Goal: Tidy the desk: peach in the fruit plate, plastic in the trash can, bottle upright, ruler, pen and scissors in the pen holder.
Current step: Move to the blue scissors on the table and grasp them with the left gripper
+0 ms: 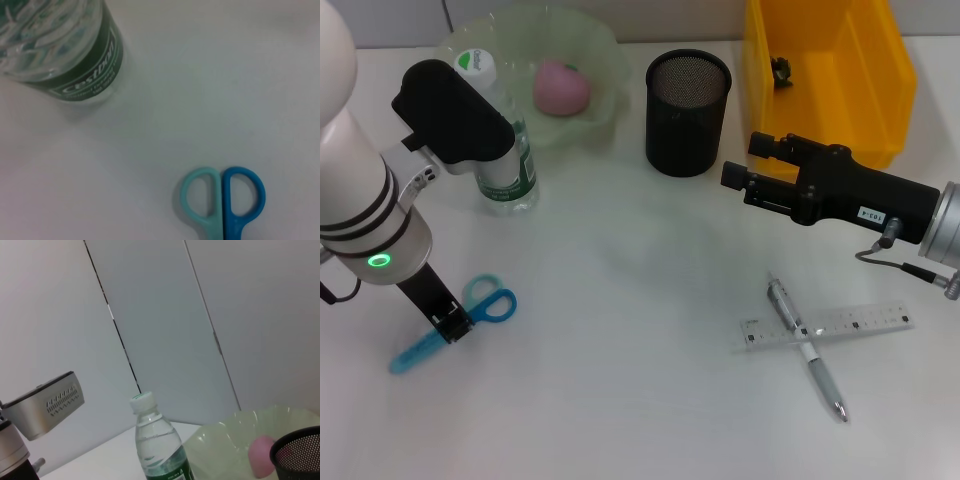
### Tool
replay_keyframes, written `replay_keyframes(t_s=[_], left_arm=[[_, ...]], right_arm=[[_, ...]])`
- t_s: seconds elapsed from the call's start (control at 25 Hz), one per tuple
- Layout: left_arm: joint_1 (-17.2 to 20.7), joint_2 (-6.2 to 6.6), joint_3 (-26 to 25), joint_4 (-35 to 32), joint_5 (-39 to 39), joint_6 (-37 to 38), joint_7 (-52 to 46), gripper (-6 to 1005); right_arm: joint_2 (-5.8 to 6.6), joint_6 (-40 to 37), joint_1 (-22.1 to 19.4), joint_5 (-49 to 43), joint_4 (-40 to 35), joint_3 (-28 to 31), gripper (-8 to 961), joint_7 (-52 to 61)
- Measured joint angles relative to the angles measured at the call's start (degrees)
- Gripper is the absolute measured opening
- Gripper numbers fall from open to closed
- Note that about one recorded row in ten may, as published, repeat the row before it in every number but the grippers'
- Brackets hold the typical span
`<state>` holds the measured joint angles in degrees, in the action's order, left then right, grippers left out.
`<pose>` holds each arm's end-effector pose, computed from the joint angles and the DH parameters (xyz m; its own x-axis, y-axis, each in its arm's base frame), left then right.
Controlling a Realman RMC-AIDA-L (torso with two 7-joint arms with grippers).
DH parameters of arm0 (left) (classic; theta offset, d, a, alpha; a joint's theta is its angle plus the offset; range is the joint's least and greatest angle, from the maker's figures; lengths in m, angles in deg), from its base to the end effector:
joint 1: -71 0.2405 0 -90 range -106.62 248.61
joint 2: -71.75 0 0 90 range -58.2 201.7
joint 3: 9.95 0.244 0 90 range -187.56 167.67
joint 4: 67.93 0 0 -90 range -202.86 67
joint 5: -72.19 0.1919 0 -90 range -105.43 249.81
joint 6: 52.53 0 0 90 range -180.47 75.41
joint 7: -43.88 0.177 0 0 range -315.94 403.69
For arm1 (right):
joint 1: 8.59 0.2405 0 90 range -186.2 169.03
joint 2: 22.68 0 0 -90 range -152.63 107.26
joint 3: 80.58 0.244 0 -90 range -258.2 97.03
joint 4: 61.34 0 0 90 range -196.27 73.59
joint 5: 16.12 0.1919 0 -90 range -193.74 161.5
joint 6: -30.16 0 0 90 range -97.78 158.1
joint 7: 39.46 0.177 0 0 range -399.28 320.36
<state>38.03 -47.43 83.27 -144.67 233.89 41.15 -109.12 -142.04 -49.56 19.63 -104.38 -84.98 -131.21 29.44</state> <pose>-0.2299 0.3088 -0.0333 0.5848 0.6447 -0.4924 0.4017 -0.7574 -0.5147 0.2240 0.3284 -0.0435 0.6251 -0.3168 -0.7134 -0.5856 -0.7947 -0.1601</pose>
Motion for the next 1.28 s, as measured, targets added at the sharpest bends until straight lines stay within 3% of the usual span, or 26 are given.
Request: replay_keyframes(t_s=[0.2, 0.44, 0.64, 1.12, 1.28], left_arm=[[-0.22, 0.0, -0.31, -0.27, -0.19, 0.31, 0.09, 265], [-0.56, 0.0, -0.67, -0.94, -0.05, 0.36, -0.76, 390], [-0.75, 0.01, -0.08, -0.43, -0.02, 0.52, -0.93, 605], [-1.07, 0.0, -0.06, 2.0, -0.14, 0.59, -1.07, 735], [-1.07, 0.01, -0.08, 1.99, -0.04, 0.51, -1.06, 731]], right_arm=[[0.0, 0.0, 0.06, 0.03, 0.0, 0.0, 718, 0.0], [0.0, -0.01, 0.08, 0.03, 0.0, 0.0, 718, 0.0], [0.0, 0.15, 0.08, 0.03, 0.0, 0.0, 718, 0.0], [0.0, 0.68, 0.33, 0.02, 0.0, 0.0, 720, -0.05], [0.0, 0.7, 0.34, 0.02, 0.0, 0.0, 721, -0.06]])
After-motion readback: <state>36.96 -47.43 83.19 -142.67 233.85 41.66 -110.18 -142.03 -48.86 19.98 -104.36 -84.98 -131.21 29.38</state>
